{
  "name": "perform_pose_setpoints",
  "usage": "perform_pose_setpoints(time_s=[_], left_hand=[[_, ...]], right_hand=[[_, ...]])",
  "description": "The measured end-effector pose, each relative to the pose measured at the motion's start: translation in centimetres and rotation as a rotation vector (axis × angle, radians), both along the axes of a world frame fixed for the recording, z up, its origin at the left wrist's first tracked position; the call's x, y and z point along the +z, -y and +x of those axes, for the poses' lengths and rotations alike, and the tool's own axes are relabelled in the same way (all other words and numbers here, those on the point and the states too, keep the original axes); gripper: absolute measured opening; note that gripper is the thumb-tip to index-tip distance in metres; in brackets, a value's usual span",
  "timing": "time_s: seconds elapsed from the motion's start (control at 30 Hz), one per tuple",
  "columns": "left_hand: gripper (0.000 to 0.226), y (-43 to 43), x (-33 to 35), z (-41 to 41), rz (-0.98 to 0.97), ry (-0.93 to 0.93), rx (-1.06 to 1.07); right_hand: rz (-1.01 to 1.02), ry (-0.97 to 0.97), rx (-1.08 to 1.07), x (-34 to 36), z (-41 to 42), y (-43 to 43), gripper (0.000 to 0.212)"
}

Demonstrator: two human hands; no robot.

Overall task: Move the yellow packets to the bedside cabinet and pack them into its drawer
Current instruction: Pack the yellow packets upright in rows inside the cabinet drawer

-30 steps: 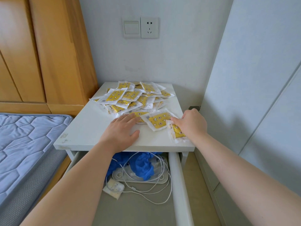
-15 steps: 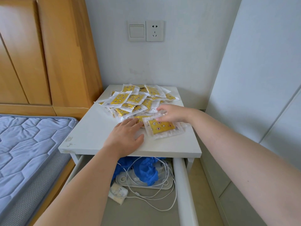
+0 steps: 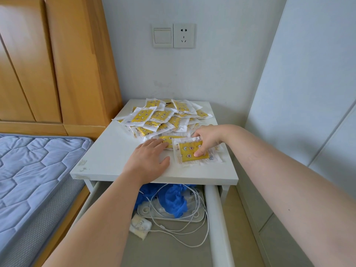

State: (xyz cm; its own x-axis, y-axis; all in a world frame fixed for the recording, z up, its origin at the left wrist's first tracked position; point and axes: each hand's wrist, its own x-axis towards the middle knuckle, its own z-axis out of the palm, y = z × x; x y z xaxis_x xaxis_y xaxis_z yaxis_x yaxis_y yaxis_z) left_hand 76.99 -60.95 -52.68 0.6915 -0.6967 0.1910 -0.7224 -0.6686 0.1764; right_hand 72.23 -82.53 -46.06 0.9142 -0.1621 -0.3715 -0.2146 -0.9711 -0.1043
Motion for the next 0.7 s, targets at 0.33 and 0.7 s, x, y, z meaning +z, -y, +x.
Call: perform_pose_setpoints(time_s=[0.33,0.7], left_hand=[[0.054,-0.2,-0.1,0.2,-0.247,-0.115,0.06],[0.05,-0.8,1.1,0.4,-0.687,-0.51,0.241]], right_hand=[[0.14,0.228,-0.106,0.7,-1.7,0.1,0.062],[1.407,0.894,-0.535,-5.8,-1.9,-5.6,0.017]])
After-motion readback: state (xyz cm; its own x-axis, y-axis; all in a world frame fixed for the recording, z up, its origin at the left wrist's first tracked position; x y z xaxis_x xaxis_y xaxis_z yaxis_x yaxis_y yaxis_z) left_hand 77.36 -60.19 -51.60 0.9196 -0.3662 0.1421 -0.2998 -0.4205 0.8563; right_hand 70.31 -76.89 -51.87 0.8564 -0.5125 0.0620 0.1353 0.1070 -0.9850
